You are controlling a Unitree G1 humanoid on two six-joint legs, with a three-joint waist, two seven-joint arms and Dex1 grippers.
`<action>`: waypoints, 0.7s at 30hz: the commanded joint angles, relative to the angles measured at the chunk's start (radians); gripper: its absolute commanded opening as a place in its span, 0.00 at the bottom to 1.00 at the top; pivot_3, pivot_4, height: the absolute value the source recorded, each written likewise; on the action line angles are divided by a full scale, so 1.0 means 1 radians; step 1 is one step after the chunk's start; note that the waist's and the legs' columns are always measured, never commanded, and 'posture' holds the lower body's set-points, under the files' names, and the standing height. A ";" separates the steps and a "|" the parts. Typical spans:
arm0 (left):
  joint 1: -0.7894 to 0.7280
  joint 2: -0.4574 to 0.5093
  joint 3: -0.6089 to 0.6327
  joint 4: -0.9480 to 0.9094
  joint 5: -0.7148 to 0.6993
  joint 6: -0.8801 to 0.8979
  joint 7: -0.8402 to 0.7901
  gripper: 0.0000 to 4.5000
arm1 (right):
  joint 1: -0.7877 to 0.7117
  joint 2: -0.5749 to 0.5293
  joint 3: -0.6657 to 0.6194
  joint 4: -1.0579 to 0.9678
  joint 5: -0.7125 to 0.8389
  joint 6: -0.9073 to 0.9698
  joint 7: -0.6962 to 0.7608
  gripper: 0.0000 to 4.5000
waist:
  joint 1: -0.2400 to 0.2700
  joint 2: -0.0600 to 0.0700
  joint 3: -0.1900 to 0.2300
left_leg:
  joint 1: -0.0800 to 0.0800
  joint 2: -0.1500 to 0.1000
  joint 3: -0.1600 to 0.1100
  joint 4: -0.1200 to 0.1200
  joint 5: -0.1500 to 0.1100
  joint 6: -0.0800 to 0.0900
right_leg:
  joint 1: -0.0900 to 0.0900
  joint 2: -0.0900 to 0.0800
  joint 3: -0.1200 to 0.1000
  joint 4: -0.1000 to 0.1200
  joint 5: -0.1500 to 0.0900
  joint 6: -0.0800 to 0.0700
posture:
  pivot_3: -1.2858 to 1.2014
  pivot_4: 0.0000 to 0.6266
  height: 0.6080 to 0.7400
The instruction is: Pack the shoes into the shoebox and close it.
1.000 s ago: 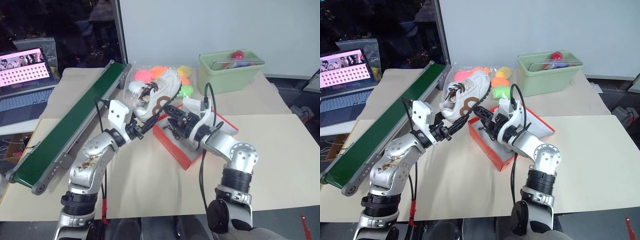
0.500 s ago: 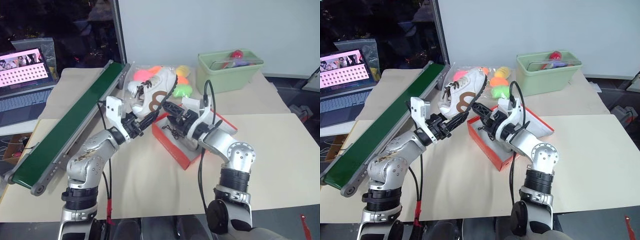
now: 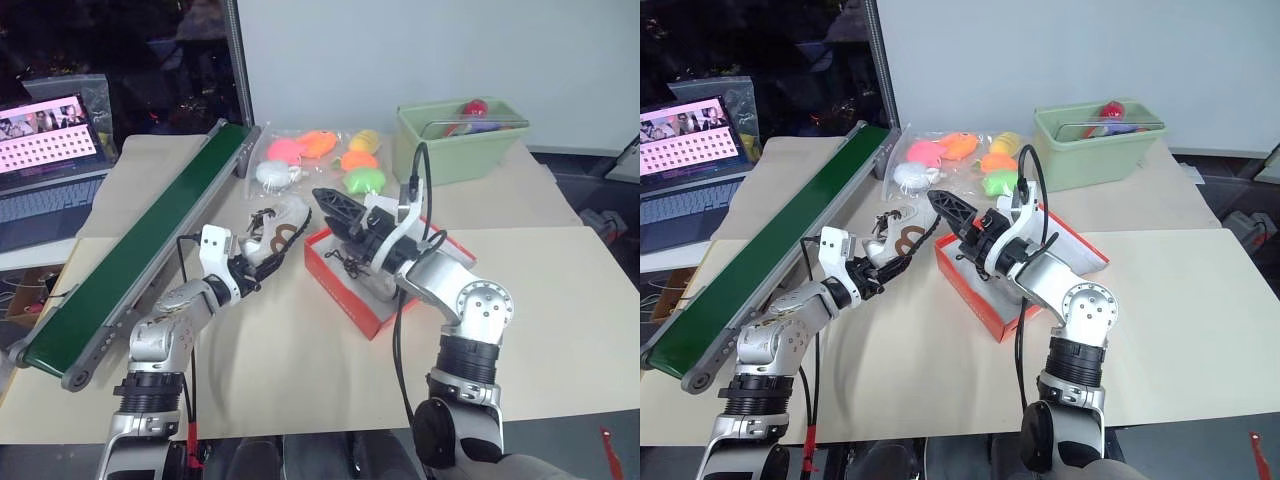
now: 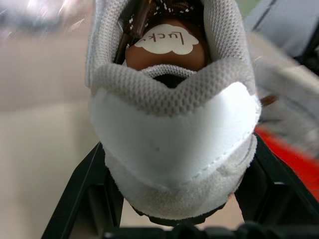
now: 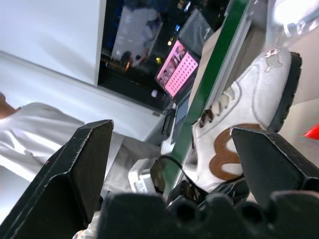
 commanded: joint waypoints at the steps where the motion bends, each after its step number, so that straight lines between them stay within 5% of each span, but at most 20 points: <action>1: -0.030 -0.010 -0.008 -0.054 0.006 -0.037 -0.011 0.62 | -0.006 -0.008 0.019 -0.041 0.050 -0.033 -0.009 1.00 | 0.005 0.000 0.000 | 0.000 0.000 0.000 0.000 0.000 0.000 | 0.000 0.000 0.000 0.000 0.000 0.000 | 0.52 0.24 0.92; 21: -0.099 0.002 -0.030 -0.063 0.009 -0.043 -0.041 0.62 | 0.029 -0.063 0.097 -0.042 0.074 -0.072 -0.002 1.00 | 0.013 0.000 0.000 | 0.000 0.000 0.000 0.000 0.000 0.000 | 0.000 0.000 0.000 0.000 0.000 0.000 | 0.52 0.24 0.92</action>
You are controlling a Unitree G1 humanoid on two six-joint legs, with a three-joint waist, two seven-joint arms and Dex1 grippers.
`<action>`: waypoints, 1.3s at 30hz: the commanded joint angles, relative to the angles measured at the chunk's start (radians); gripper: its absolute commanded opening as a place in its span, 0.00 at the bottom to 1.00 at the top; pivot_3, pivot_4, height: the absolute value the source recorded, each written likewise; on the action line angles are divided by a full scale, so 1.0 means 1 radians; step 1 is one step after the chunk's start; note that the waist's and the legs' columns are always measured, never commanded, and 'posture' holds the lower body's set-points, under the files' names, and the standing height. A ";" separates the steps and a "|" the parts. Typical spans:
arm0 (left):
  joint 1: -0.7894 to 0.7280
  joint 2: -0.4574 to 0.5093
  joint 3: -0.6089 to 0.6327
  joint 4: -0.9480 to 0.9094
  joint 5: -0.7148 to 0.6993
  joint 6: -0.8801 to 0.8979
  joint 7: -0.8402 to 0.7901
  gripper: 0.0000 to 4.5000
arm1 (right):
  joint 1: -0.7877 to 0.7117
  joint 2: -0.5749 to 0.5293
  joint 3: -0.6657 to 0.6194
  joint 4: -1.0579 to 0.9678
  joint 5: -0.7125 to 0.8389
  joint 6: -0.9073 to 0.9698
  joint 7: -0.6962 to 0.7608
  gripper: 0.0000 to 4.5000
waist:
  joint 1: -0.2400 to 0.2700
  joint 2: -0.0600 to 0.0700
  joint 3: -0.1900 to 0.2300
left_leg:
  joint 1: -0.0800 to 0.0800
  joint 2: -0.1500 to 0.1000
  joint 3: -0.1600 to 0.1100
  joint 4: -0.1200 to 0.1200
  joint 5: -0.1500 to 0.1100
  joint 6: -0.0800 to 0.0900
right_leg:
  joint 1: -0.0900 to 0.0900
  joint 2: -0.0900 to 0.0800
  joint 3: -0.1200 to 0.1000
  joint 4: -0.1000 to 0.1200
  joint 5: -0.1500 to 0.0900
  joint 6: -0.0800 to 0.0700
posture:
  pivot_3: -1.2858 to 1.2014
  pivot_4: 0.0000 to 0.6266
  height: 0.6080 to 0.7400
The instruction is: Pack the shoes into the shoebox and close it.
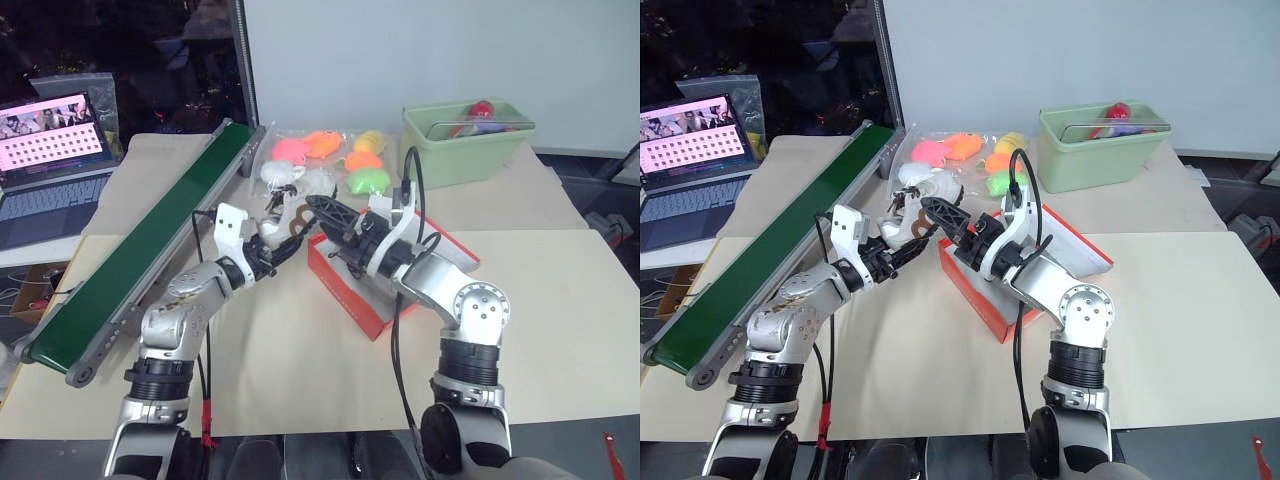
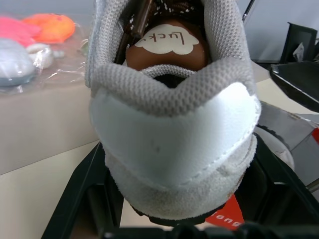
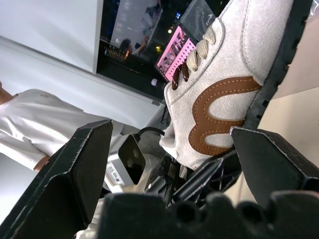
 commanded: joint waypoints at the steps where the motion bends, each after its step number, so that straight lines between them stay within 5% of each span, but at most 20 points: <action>1: -0.025 0.012 0.022 -0.029 0.000 -0.036 -0.017 0.62 | 0.000 -0.007 0.010 -0.043 0.031 -0.025 0.010 1.00 | 0.001 0.000 0.000 | 0.000 0.000 0.000 0.000 0.000 0.000 | 0.000 0.000 0.000 0.000 0.000 0.000 | 0.52 0.24 0.92; 15: -0.036 0.049 0.079 -0.232 -0.139 0.114 -0.009 0.62 | 0.000 -0.028 0.036 -0.024 0.027 -0.035 0.029 1.00 | 0.000 0.000 0.000 | 0.000 0.000 0.000 0.000 0.000 0.000 | 0.000 0.000 0.000 0.000 0.000 0.000 | 0.52 0.24 0.92; 31: -0.015 0.038 -0.011 -0.412 -0.251 0.272 -0.026 0.62 | -0.115 0.030 0.065 0.081 -0.077 -0.116 0.096 1.00 | -0.002 0.000 0.000 | 0.001 0.000 0.000 0.000 0.000 0.000 | 0.000 0.001 0.000 0.000 0.000 0.000 | 0.52 0.24 0.92; 39: -0.037 0.045 -0.005 -0.380 -0.230 0.256 -0.023 0.61 | -0.116 0.050 0.067 0.078 -0.118 -0.120 0.113 0.47 | 0.002 0.000 0.000 | 0.000 0.000 0.000 0.000 0.000 0.000 | 0.000 0.000 0.000 -0.001 0.000 0.000 | 0.52 0.24 0.92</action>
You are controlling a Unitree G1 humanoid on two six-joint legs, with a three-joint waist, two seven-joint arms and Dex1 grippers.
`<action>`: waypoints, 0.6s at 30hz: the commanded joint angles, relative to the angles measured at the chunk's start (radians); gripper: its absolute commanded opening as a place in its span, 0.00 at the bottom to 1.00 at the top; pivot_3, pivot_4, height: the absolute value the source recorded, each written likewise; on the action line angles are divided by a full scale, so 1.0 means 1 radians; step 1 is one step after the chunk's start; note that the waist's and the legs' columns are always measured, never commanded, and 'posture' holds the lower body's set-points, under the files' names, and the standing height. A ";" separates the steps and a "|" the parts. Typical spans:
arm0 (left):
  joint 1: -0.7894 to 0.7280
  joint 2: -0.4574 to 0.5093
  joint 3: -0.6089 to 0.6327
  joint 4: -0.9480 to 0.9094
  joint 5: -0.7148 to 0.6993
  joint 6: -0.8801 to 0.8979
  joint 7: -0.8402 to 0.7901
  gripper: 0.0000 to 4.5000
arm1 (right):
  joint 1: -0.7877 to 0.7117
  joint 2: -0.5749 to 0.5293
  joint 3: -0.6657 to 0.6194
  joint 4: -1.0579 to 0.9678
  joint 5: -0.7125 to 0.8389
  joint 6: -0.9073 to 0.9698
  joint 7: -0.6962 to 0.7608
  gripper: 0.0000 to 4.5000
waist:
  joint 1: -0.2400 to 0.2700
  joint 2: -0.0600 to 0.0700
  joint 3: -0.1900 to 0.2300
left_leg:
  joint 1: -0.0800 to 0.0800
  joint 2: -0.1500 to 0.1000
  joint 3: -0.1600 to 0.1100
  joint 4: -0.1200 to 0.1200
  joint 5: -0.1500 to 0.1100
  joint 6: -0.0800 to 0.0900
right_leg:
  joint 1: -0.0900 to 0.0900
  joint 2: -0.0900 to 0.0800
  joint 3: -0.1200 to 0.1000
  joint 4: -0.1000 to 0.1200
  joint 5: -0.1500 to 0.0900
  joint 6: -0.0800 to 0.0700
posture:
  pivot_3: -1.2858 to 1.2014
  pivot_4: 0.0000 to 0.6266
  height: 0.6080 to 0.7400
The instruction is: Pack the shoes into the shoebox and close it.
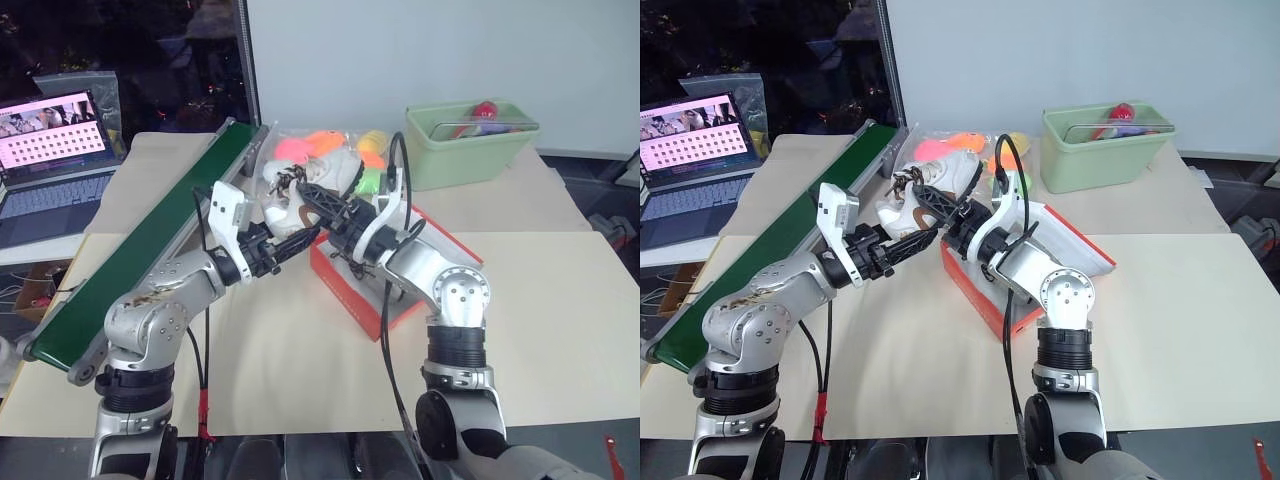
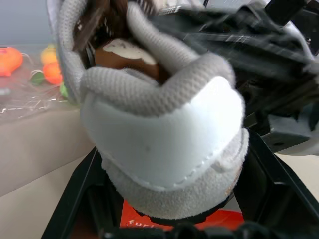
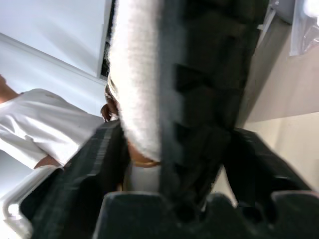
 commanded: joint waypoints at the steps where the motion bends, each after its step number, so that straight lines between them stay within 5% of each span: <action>1: -0.032 -0.004 -0.035 -0.042 -0.024 -0.014 -0.034 0.61 | -0.029 0.018 0.019 -0.027 -0.004 -0.012 0.023 0.39 | -0.001 0.000 0.000 | 0.000 0.000 0.000 0.000 0.000 0.000 | 0.000 0.000 0.000 0.000 0.000 0.000 | 0.52 0.24 0.92; 4: -0.029 0.002 -0.056 -0.035 0.002 -0.026 -0.034 0.61 | -0.027 0.012 0.029 -0.029 -0.015 0.002 0.029 0.22 | -0.001 0.000 0.000 | 0.000 0.000 0.000 0.000 0.000 0.000 | 0.000 0.000 0.000 0.000 0.000 0.000 | 0.52 0.24 0.92; 9: -0.003 0.018 -0.102 -0.012 0.102 -0.111 -0.028 0.61 | -0.038 0.016 0.008 -0.030 -0.023 -0.012 0.010 0.22 | -0.001 0.000 0.000 | 0.000 0.000 0.000 0.000 0.000 0.000 | 0.000 0.000 0.000 0.000 0.000 0.000 | 0.52 0.24 0.92; 10: 0.004 0.024 -0.109 -0.006 0.125 -0.141 -0.034 0.76 | -0.045 0.017 -0.003 -0.032 -0.024 -0.022 0.000 0.22 | -0.001 0.000 0.000 | 0.000 0.000 0.000 0.000 0.000 0.000 | 0.000 0.000 0.000 0.000 0.000 0.000 | 0.52 0.24 0.92; 13: 0.010 0.048 -0.154 0.011 0.234 -0.212 -0.011 0.95 | -0.061 0.015 -0.033 -0.034 -0.033 -0.059 -0.026 0.22 | -0.001 0.000 0.000 | 0.000 0.000 0.000 0.000 0.000 0.000 | 0.000 0.000 0.000 0.000 0.000 0.000 | 0.52 0.24 0.92; 18: 0.069 0.034 -0.126 0.010 0.248 -0.254 -0.003 0.99 | -0.113 -0.057 -0.130 0.017 -0.121 -0.188 -0.078 0.22 | 0.000 0.000 0.000 | 0.000 0.000 0.000 0.000 0.000 0.000 | 0.000 0.000 0.000 0.000 0.000 0.000 | 0.52 0.24 0.92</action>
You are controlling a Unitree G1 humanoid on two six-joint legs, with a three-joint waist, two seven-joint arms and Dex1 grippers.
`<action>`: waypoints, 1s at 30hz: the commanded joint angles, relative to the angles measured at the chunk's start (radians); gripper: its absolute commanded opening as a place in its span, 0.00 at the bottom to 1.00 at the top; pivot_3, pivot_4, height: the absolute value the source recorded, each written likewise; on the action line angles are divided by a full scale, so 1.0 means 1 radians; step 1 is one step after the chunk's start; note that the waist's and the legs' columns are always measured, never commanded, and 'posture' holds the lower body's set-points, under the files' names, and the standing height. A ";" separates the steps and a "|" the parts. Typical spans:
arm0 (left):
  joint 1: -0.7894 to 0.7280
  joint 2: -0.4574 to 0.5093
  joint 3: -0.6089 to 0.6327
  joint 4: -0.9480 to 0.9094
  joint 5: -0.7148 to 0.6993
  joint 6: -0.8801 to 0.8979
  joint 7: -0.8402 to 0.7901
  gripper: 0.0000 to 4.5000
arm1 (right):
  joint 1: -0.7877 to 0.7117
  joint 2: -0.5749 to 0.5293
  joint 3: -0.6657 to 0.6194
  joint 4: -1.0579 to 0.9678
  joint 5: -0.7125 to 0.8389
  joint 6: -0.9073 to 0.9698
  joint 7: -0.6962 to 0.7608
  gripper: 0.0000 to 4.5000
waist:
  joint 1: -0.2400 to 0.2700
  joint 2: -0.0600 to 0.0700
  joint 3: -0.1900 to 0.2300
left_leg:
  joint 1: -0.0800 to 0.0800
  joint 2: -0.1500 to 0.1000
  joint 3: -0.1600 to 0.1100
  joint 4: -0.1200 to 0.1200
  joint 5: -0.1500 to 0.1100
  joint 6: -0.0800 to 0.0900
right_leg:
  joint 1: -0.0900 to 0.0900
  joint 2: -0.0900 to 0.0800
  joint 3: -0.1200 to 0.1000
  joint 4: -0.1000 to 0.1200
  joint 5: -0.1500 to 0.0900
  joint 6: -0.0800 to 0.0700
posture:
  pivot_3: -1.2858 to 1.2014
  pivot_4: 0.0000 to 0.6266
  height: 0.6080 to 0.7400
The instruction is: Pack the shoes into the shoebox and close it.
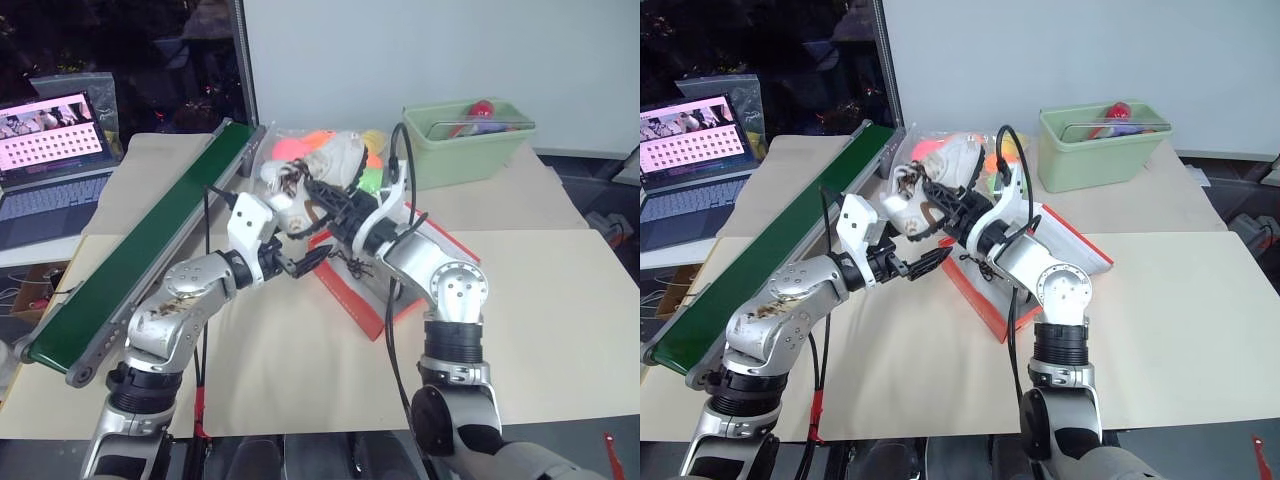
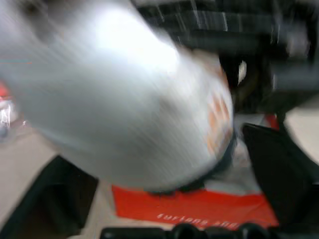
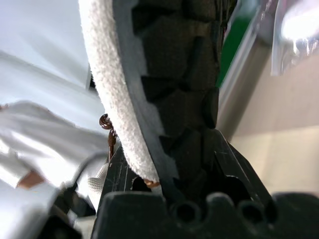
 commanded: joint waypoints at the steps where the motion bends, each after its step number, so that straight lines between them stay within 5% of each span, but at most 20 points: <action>1: 0.041 -0.016 0.045 -0.024 -0.005 -0.031 0.015 0.99 | -0.053 -0.091 -0.080 0.007 -0.061 -0.101 0.006 0.22 | 0.006 0.000 0.000 | 0.000 0.000 0.000 0.000 0.000 0.000 | 0.000 0.000 0.000 0.000 0.000 0.000 | 0.52 0.24 0.92; 4: 0.093 0.002 0.037 -0.041 0.021 -0.031 0.010 0.99 | -0.086 -0.259 -0.033 -0.004 -0.151 -0.065 0.114 0.22 | 0.010 0.001 0.002 | -0.001 -0.002 0.000 0.000 0.000 0.000 | 0.000 -0.002 0.000 -0.001 0.000 0.000 | 0.52 0.24 0.92; 9: 0.164 0.045 0.020 -0.037 0.063 -0.082 -0.034 0.99 | -0.158 -0.757 0.367 -0.056 -0.359 0.176 0.612 0.22 | 0.001 0.008 0.006 | -0.002 -0.002 0.002 0.000 0.000 0.001 | -0.002 -0.002 0.001 -0.002 0.000 0.000 | 0.52 0.24 0.92; 14: 0.165 0.036 0.003 -0.027 0.067 -0.100 -0.064 0.99 | -0.244 -0.966 0.666 0.012 -0.567 0.143 1.030 0.22 | -0.002 0.007 0.006 | 0.004 0.002 0.002 -0.001 -0.001 0.001 | 0.002 0.002 0.001 -0.001 -0.001 -0.001 | 0.52 0.24 0.92; 19: 0.170 0.025 -0.013 -0.045 0.067 -0.108 -0.079 0.99 | -0.323 -0.930 0.846 0.211 -0.743 0.108 1.257 0.22 | 0.003 0.007 0.006 | 0.003 0.000 0.003 0.001 -0.001 0.001 | 0.002 0.001 0.002 -0.001 -0.001 -0.001 | 0.52 0.24 0.92; 30: 0.202 0.024 -0.034 -0.079 0.097 -0.121 -0.075 0.99 | -0.465 -0.585 0.902 0.754 -0.982 0.026 1.400 0.22 | 0.001 0.007 0.006 | 0.001 -0.001 0.002 0.001 0.000 0.001 | 0.000 -0.001 0.001 0.001 0.000 -0.001 | 0.52 0.24 0.92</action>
